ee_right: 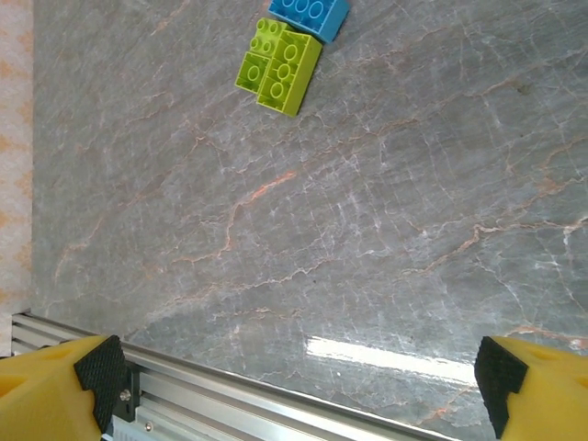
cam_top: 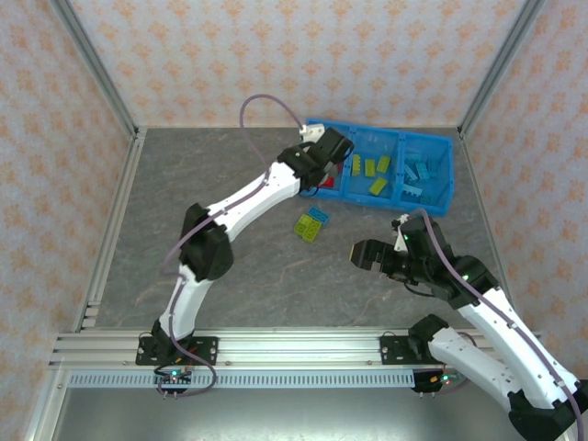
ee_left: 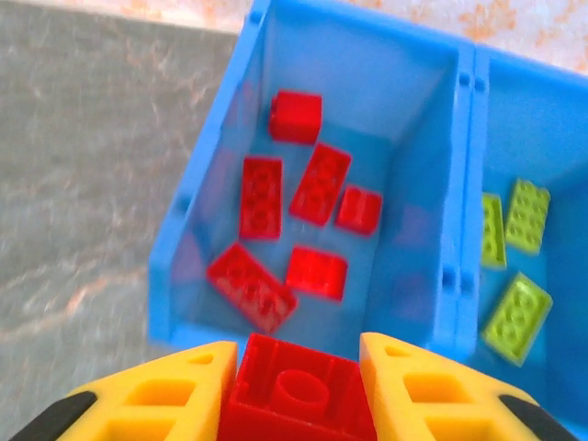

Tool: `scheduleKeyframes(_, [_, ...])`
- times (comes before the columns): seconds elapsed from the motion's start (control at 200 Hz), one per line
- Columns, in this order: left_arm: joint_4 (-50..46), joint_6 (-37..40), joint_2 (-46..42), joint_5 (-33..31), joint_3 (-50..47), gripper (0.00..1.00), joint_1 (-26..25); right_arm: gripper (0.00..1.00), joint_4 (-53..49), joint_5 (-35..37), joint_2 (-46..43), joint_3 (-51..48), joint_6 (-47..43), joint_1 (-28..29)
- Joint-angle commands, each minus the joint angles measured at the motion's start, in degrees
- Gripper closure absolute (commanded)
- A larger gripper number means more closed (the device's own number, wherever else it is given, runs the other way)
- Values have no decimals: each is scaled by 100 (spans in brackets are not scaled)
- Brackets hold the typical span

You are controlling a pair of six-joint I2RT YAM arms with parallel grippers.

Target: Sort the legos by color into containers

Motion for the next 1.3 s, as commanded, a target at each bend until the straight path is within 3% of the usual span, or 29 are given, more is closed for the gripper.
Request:
scheduleKeyframes(0.0, [-174,829,790,-463,1170,68,123,1,-335,330,-144,319,-19,42])
scheduleKeyframes(0.095, [-259,1036,1343,-477,2175,65,231,1,-558,489,-185,457,-83,45])
scheduleKeyframes(0.155, [-202,1120,1512,-471,2453,55,274,1,-636,550,-219,531,-103,46])
scheduleKeyframes(0.26, [-146,1121,1463,-374,2470,38,326,1,-691,595,-246,609,-85,47])
scheduleKeyframes(0.385, [-303,1100,939,6,2195,34,311,1,-604,618,-220,610,3,45])
scheduleKeyframes(0.455, [-39,1141,219,184,1352,34,258,1,-469,612,-123,592,20,49])
scheduleKeyframes(0.636, [1738,1243,-2811,439,-2502,34,-143,0,-108,868,727,657,52,221])
scheduleKeyframes(0.781, [1934,1740,-4948,183,-4538,33,-687,1,593,1020,1894,837,11,764])
scheduleKeyframes(1.081, [950,2853,-8435,-409,-6959,21,-817,1,1841,1560,4829,1729,-894,999])
scheduleKeyframes(1.296, [811,4127,-9627,-359,-7859,4,-816,1,1898,1616,6457,2582,-1186,1007])
